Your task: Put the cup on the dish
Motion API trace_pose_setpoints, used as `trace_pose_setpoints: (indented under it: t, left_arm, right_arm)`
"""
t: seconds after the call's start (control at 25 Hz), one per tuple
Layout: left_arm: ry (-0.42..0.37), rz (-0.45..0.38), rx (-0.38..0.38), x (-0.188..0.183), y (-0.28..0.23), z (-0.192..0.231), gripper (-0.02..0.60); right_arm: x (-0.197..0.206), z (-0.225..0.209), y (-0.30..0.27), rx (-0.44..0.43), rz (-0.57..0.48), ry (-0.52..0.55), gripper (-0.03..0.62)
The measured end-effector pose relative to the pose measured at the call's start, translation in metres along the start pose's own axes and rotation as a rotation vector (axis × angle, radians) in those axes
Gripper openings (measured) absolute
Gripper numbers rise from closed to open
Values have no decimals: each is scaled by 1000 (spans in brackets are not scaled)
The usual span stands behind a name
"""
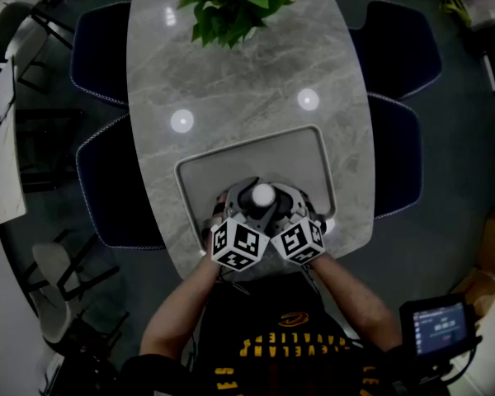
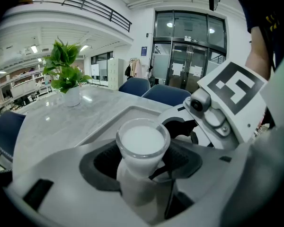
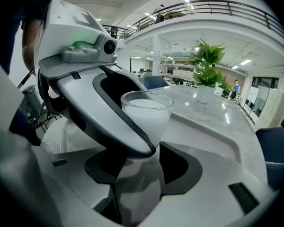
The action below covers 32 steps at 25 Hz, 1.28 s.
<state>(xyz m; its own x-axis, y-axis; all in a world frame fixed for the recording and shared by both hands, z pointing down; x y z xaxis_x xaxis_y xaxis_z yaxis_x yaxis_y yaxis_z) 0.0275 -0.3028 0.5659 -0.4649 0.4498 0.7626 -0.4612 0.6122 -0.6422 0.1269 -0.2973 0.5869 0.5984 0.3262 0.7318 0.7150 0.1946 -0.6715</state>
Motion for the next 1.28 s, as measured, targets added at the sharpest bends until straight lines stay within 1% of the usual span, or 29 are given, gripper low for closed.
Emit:
trace_pose_setpoints:
  t: [0.28,0.48,0.8,1.0,1.16,1.28]
  left_arm:
    - [-4,9,7,4,-1,-1,262]
    - [3,8,8,5,-2,-1,262]
    - [63,6,15,9,-7,4,262]
    - [88,4,20,11,-8,4,262]
    - [92,-1,13,11,-6,4,262]
    - [80,-2,8,11,-6,3,262]
  right_arm:
    - [0,2,-3,-8,48,8,222]
    - [1,2,-3,-6,52,4,222]
    - [2,-3,-6,-29,64,-56,222]
    - [3,-3,-6,-23,83,-81,222]
    - [2,-2,-4,-20,101,-94,222]
    - [3,-1,-4,-27,111,-96,222]
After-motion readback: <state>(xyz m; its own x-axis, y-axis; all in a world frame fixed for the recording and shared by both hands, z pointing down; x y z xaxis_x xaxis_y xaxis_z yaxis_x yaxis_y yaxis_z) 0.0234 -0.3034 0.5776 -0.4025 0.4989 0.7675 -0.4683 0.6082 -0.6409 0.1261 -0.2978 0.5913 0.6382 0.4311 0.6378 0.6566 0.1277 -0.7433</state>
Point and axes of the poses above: the fingertips, and each gripper's own axes: y backward along the fingers, z to its left, x out of its underside, the point moved 10 cm from there along y, backward along the fingers, and after that the axes turned 14 degrees about -x, right-handed, at the moved point
